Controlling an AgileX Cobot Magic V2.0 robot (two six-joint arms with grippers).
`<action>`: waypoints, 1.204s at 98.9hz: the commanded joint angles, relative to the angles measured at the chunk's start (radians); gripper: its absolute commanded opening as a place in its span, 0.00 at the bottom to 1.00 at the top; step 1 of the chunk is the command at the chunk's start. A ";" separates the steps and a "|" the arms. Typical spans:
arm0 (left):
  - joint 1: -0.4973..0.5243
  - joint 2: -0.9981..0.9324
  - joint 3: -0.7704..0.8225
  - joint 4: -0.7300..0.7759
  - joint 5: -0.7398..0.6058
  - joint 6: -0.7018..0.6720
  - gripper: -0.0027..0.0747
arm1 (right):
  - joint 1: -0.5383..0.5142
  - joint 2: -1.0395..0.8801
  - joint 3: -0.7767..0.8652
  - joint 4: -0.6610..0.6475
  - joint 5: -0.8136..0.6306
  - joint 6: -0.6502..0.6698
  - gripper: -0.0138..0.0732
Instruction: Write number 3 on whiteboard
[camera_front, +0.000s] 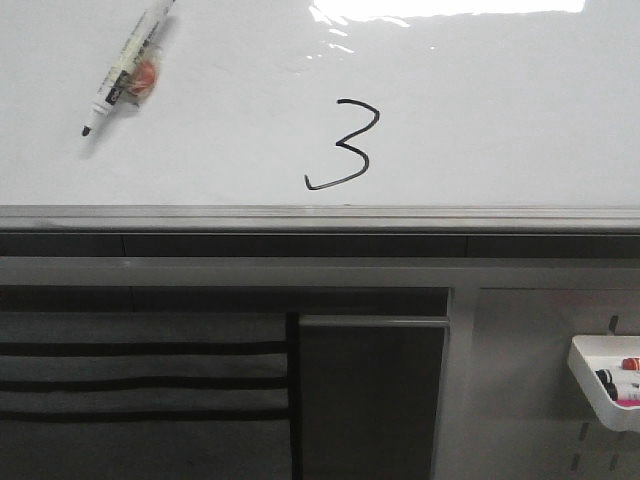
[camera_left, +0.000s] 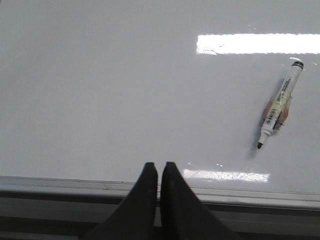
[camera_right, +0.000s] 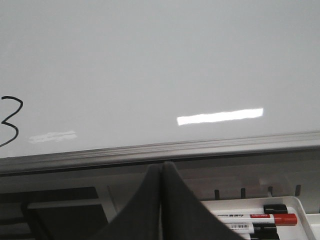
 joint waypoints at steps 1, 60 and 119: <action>0.004 -0.032 0.002 0.002 -0.073 -0.008 0.01 | -0.021 -0.012 0.045 0.000 -0.203 -0.003 0.07; 0.004 -0.030 0.002 0.002 -0.073 -0.008 0.01 | -0.030 -0.061 0.097 0.000 -0.235 -0.003 0.07; 0.004 -0.030 0.002 0.084 -0.077 -0.008 0.01 | -0.030 -0.061 0.097 0.000 -0.235 -0.003 0.07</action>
